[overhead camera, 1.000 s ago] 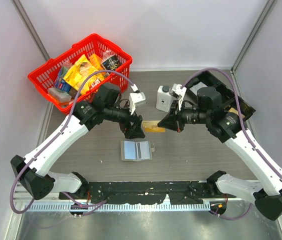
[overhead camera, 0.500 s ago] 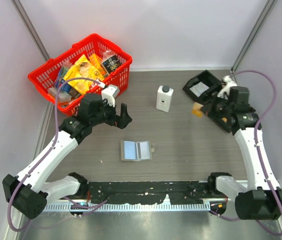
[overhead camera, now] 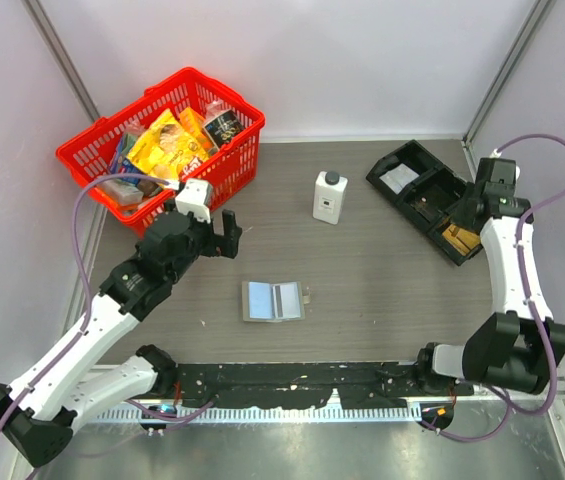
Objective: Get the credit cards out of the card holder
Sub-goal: Place the credit card in the storage box.
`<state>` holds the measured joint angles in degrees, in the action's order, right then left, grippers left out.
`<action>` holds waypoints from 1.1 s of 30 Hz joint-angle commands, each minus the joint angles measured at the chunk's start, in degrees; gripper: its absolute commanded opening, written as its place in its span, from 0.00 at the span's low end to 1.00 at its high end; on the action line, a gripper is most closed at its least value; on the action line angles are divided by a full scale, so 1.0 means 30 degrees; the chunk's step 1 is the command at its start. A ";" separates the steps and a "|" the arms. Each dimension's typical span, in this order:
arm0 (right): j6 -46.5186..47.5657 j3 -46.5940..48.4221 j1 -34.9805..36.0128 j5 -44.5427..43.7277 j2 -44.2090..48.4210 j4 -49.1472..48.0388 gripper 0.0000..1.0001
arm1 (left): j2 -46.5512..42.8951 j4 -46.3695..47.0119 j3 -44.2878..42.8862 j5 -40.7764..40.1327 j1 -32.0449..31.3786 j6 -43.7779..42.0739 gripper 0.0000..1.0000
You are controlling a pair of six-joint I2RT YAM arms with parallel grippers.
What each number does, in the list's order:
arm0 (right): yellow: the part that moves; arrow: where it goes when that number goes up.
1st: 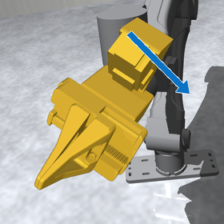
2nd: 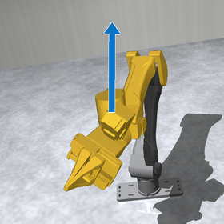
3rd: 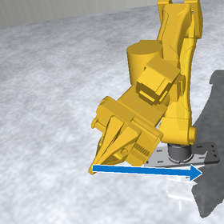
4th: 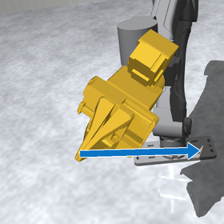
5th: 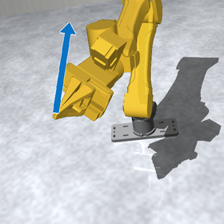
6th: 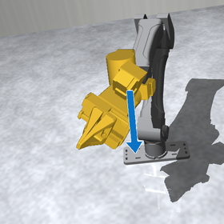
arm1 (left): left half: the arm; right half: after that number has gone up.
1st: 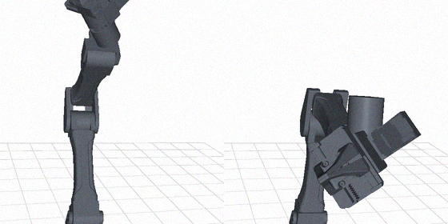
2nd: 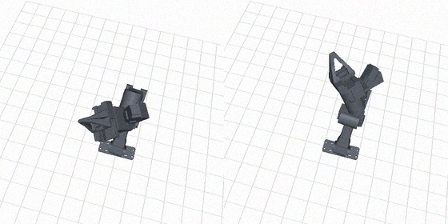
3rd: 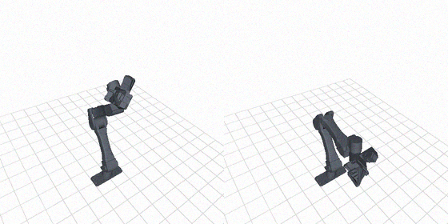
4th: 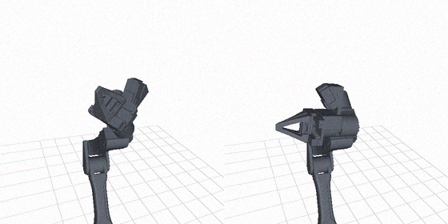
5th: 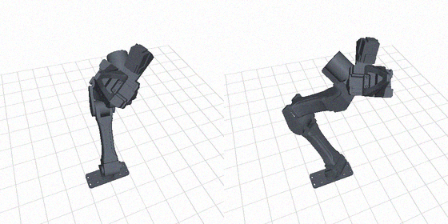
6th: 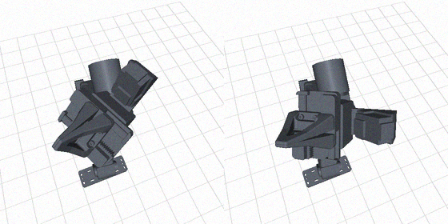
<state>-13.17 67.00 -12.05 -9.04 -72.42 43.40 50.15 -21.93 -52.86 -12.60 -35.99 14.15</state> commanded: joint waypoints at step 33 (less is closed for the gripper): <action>0.2164 0.3301 -0.6793 0.8030 -0.7943 -0.2308 0.43 | -0.1249 0.2506 0.0979 -0.2305 -0.0836 0.0409 1.00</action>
<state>-7.14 74.15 -32.18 20.34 -99.18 35.81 46.74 -18.63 -50.30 -20.16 -38.35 14.68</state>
